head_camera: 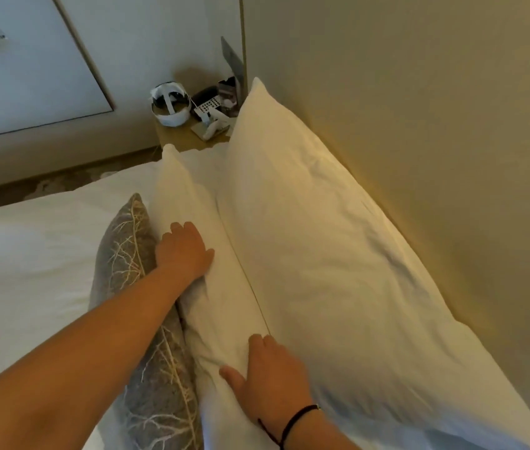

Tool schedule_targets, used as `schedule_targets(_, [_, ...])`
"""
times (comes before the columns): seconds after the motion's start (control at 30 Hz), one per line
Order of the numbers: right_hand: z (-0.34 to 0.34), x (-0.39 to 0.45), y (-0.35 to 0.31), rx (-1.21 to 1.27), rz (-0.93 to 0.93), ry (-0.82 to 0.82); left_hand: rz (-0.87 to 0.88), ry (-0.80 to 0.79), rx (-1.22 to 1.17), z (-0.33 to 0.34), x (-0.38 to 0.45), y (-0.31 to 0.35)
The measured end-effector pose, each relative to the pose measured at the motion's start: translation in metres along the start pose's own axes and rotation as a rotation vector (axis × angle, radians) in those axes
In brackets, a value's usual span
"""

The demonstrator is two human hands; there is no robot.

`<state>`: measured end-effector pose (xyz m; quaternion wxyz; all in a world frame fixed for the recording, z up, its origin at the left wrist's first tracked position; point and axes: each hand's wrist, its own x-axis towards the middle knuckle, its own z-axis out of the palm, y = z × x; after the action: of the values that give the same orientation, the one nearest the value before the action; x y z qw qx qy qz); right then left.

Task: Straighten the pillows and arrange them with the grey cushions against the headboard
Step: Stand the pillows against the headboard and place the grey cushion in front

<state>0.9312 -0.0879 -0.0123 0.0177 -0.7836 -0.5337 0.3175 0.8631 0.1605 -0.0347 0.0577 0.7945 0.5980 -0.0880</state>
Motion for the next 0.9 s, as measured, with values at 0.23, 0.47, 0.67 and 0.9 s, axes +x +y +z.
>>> schedule_targets(0.23, [0.045,-0.001,-0.02,-0.097,0.067,-0.051,-0.044,-0.074,0.012,0.016,0.011,-0.005])
schedule_targets(0.47, [0.035,0.007,-0.01,0.018,0.046,-0.03,-0.025,-0.221,-0.297,-0.005,0.02,-0.004])
schedule_targets(0.67, [0.013,-0.02,0.016,-0.029,0.074,0.199,0.024,-0.176,-0.618,-0.027,0.014,0.016])
schedule_targets(0.9, [0.012,-0.02,0.029,0.054,0.213,0.09,0.132,-0.16,-0.418,-0.018,-0.004,0.025])
